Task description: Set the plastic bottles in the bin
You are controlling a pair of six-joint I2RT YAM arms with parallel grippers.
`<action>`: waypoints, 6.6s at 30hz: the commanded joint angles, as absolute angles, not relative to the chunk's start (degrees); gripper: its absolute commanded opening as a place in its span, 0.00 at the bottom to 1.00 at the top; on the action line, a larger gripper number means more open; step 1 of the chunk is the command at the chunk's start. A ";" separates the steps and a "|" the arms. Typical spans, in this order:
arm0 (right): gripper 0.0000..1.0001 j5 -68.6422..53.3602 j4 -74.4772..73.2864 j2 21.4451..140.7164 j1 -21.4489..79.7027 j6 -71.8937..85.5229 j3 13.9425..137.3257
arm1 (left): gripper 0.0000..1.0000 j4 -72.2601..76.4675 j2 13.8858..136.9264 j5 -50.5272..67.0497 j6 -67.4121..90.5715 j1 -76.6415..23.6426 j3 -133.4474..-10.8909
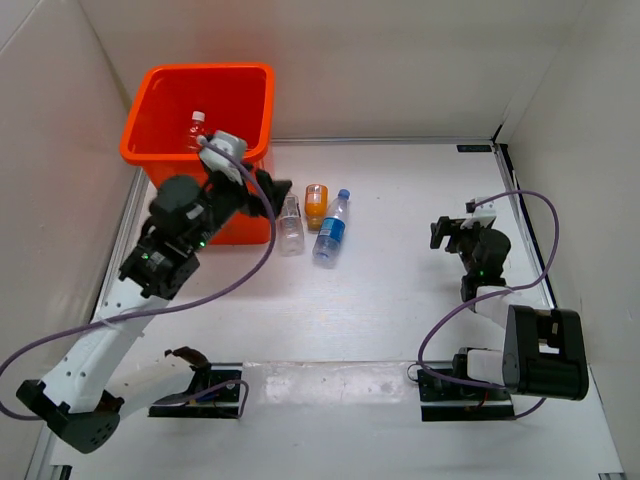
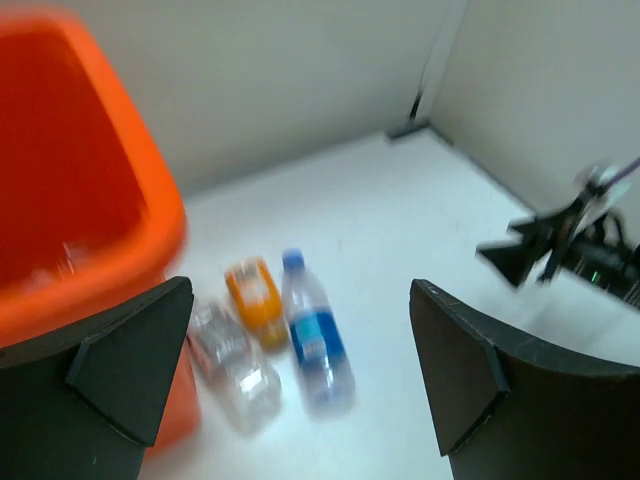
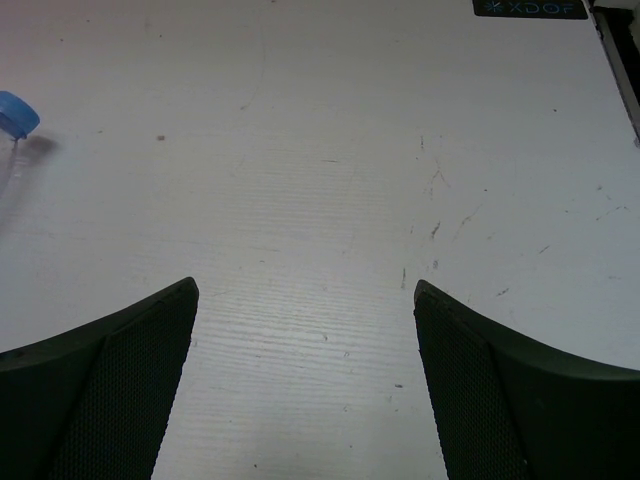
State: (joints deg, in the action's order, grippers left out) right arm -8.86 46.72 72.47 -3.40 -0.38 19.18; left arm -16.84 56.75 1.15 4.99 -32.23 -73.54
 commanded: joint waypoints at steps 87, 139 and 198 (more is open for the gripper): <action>0.14 -56.96 -26.99 118.67 11.53 39.72 95.80 | 1.00 -64.16 20.13 -54.76 19.51 -40.25 -60.29; 0.90 -20.27 -23.63 105.29 16.55 20.64 125.44 | 1.00 -63.73 16.17 -55.46 20.65 -39.73 -59.33; 0.90 -22.59 -37.70 143.43 27.16 25.75 131.22 | 1.00 -59.85 13.36 -53.79 16.08 -39.81 -57.74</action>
State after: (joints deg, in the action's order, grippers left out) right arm -21.28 -36.60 142.23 27.38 24.71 128.22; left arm -60.80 13.54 -54.37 16.56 -39.92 -58.24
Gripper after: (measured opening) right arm 0.905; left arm 1.000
